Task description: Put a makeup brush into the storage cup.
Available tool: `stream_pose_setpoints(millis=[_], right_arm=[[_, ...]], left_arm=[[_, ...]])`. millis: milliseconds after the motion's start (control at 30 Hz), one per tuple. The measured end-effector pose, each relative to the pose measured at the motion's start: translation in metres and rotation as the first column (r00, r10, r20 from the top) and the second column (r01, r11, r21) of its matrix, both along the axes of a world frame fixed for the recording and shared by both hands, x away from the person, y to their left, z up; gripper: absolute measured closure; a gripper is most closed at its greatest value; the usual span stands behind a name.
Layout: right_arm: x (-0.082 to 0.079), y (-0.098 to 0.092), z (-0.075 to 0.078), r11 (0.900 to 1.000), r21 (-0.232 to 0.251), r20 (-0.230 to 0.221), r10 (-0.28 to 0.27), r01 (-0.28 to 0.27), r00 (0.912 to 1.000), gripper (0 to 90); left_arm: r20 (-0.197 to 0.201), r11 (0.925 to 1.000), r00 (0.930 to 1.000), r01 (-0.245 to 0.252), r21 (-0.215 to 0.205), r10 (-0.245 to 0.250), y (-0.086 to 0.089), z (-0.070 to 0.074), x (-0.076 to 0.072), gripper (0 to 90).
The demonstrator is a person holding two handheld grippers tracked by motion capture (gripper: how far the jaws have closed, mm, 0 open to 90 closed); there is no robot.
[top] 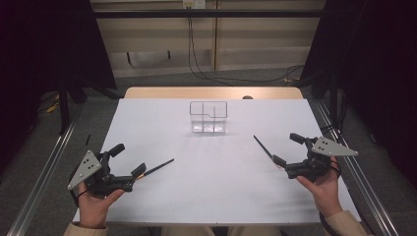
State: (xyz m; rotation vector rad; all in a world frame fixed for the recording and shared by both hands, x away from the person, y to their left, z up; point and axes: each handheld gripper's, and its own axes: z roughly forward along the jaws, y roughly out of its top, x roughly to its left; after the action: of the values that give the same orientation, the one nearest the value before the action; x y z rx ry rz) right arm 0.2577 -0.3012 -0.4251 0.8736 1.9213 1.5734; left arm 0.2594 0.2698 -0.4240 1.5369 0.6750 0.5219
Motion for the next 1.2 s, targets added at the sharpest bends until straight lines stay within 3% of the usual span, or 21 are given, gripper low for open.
stream_pose_setpoints(millis=[67,300,400,433,500,633,800,833,933,1133,1167,1200], right_arm=[[0.000,0.000,0.000,1.000,0.001,0.000,-0.002,0.002,1.0000,0.0],[0.000,0.000,0.001,1.000,0.008,0.002,0.004,-0.004,1.0000,0.0],[0.000,0.000,0.001,1.000,0.006,0.006,0.006,-0.006,1.0000,0.0],[0.000,-0.001,0.001,1.000,0.011,0.008,0.005,-0.005,1.0000,0.0],[0.000,-0.001,0.002,1.000,0.017,0.008,0.003,-0.003,1.0000,0.0],[-0.001,-0.002,0.001,1.000,0.014,0.006,0.003,-0.003,1.0000,0.0],[-0.002,0.002,0.002,1.000,0.008,0.012,0.017,-0.017,0.9998,0.0],[-0.002,0.002,0.002,1.000,0.008,0.012,0.020,-0.020,0.9997,0.0],[-0.003,0.003,0.001,1.000,0.000,0.010,0.025,-0.025,0.9996,0.0],[-0.004,0.001,0.002,1.000,0.008,0.014,0.019,-0.019,0.9997,0.0],[-0.004,0.001,0.002,1.000,0.012,0.009,0.019,-0.019,0.9998,0.0],[-0.004,0.000,0.001,1.000,0.013,0.008,0.020,-0.020,0.9998,0.0]], left_arm=[[0.001,0.9997,1.0000,0.001,0.025,-0.001,0.001,0.000,0.001,0.1],[-0.001,0.9999,0.9999,-0.015,0.007,0.015,0.001,0.000,0.002,0.1],[0.005,0.9995,0.9999,-0.014,0.029,0.014,0.000,0.001,0.005,0.1],[0.004,0.9997,0.9998,-0.019,0.015,0.018,-0.001,0.001,0.007,0.1],[0.008,0.9993,0.9998,-0.018,0.032,0.018,-0.002,0.002,0.011,0.1],[0.008,0.9993,0.9995,-0.032,0.022,0.032,-0.003,0.002,0.017,0.1],[0.016,0.9987,0.9994,-0.032,0.039,0.032,-0.005,0.004,0.022,0.4],[0.014,0.9992,0.9993,-0.033,0.022,0.033,-0.007,0.005,0.023,0.4],[0.020,0.9983,0.9995,-0.026,0.051,0.025,-0.012,0.006,0.030,0.4],[0.023,0.9993,0.9996,-0.017,0.032,0.016,-0.022,0.007,0.041,0.4],[0.027,0.9984,0.9996,-0.013,0.055,0.012,-0.022,0.007,0.043,0.4],[0.026,0.9986,0.9996,-0.015,0.051,0.013,-0.024,0.007,0.045,0.4]])
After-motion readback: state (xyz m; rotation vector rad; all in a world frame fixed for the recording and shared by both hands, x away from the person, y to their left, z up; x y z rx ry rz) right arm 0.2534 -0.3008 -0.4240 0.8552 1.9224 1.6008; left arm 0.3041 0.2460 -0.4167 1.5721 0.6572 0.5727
